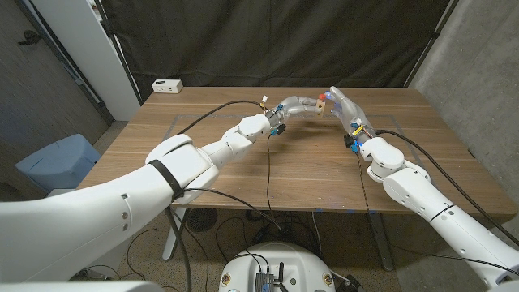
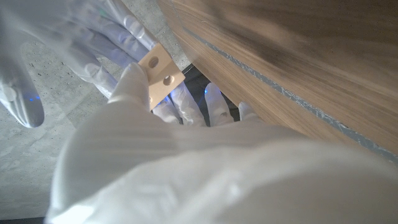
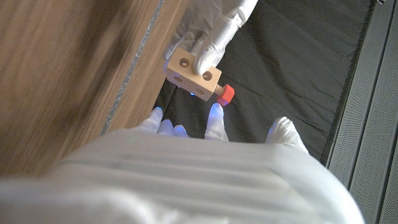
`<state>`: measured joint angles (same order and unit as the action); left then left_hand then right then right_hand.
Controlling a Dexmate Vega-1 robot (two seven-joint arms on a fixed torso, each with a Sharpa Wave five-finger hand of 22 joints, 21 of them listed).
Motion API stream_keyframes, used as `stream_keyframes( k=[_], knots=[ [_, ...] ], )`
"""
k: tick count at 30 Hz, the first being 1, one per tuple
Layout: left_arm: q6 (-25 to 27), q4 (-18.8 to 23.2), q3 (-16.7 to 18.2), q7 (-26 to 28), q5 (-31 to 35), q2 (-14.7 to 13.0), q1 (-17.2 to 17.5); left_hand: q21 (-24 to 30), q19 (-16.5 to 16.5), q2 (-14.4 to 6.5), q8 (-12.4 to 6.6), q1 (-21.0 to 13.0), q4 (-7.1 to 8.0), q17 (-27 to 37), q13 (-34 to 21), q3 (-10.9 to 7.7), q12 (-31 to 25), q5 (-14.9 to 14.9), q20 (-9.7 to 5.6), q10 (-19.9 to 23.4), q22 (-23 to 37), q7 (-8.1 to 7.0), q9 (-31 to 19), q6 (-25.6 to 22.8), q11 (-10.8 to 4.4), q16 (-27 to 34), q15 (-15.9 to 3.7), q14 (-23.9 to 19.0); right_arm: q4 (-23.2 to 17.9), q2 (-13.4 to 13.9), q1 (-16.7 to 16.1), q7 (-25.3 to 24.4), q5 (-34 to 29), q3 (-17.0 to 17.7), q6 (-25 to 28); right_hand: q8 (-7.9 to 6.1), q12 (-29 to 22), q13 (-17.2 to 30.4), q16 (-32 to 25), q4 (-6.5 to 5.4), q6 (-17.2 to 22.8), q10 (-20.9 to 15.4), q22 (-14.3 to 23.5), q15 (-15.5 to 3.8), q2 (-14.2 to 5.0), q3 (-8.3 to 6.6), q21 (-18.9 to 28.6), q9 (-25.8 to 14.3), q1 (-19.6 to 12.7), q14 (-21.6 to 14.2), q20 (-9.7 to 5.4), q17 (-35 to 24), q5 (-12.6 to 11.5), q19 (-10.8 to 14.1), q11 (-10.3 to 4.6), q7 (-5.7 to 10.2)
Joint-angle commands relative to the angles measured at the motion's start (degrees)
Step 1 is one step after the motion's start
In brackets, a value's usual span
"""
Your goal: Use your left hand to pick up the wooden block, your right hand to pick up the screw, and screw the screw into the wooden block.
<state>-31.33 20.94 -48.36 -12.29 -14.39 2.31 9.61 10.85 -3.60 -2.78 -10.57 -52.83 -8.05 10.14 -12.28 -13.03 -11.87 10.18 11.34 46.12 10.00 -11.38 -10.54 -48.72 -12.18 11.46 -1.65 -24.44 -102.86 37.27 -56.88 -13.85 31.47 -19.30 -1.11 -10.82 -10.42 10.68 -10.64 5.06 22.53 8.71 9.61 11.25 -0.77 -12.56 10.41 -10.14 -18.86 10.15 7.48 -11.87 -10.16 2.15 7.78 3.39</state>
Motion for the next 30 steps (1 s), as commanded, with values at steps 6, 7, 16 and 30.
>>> stream_keyframes(
  k=[6,7,16,30],
  knots=[
    [2.34,-0.17,-0.3,0.29,-0.47,0.14,-0.49,0.2,-0.01,-0.07,-0.33,0.32,-0.17,0.15,0.0,-0.46,0.01,0.35,0.4,-0.08,0.07,-0.05,-0.21,-0.35,0.0,-0.09,-0.03,0.25,0.96,-0.4,1.03,0.63,0.32,-0.66,0.15,-0.25,-0.42,-0.07,-0.6,0.03,0.83,0.39,0.16,-0.21,-0.33,0.19,0.37,-0.03,0.39,3.08,0.08,-0.04,-0.05,-0.21,0.3,-0.09],
    [2.62,-0.19,-0.32,0.37,-0.49,0.15,-0.56,0.2,-0.01,-0.06,-0.33,0.32,-0.18,0.14,0.0,-0.46,0.0,0.35,0.38,-0.07,0.07,-0.07,-0.21,-0.35,0.01,-0.09,-0.04,0.25,1.0,-0.41,1.18,0.6,0.22,-0.78,0.3,-0.25,-0.42,-0.07,-0.61,0.03,0.86,0.39,0.16,-0.24,-0.35,0.18,0.38,-0.03,0.39,3.08,0.09,-0.04,-0.06,-0.21,0.3,-0.1],
    [3.75,-0.24,-0.55,0.45,-0.78,0.2,-0.86,0.21,-0.04,-0.1,-0.32,0.37,-0.15,0.16,0.0,-0.48,0.01,0.34,0.43,-0.08,0.07,-0.02,-0.22,-0.32,0.01,-0.09,0.0,0.27,0.99,-0.45,1.4,0.65,0.34,-1.0,0.66,-0.23,-0.46,-0.08,-0.64,0.08,0.99,0.39,0.15,-0.22,-0.49,0.14,0.47,-0.03,0.38,3.07,0.12,-0.01,-0.08,0.0,0.38,-0.04],
    [3.01,-0.2,-0.68,0.44,-0.87,0.19,-0.67,0.23,-0.08,-0.1,-0.34,0.28,-0.22,0.15,0.0,-0.55,0.0,0.35,0.43,-0.07,0.07,0.02,-0.22,-0.36,0.0,-0.06,0.02,0.2,0.18,-0.02,0.65,0.51,0.4,-1.0,0.84,-0.2,-0.48,-0.08,-0.67,0.18,1.2,0.44,0.15,-0.24,-0.72,0.06,0.54,-0.04,0.35,3.08,0.19,0.03,-0.11,0.22,0.36,0.14]
  ],
)
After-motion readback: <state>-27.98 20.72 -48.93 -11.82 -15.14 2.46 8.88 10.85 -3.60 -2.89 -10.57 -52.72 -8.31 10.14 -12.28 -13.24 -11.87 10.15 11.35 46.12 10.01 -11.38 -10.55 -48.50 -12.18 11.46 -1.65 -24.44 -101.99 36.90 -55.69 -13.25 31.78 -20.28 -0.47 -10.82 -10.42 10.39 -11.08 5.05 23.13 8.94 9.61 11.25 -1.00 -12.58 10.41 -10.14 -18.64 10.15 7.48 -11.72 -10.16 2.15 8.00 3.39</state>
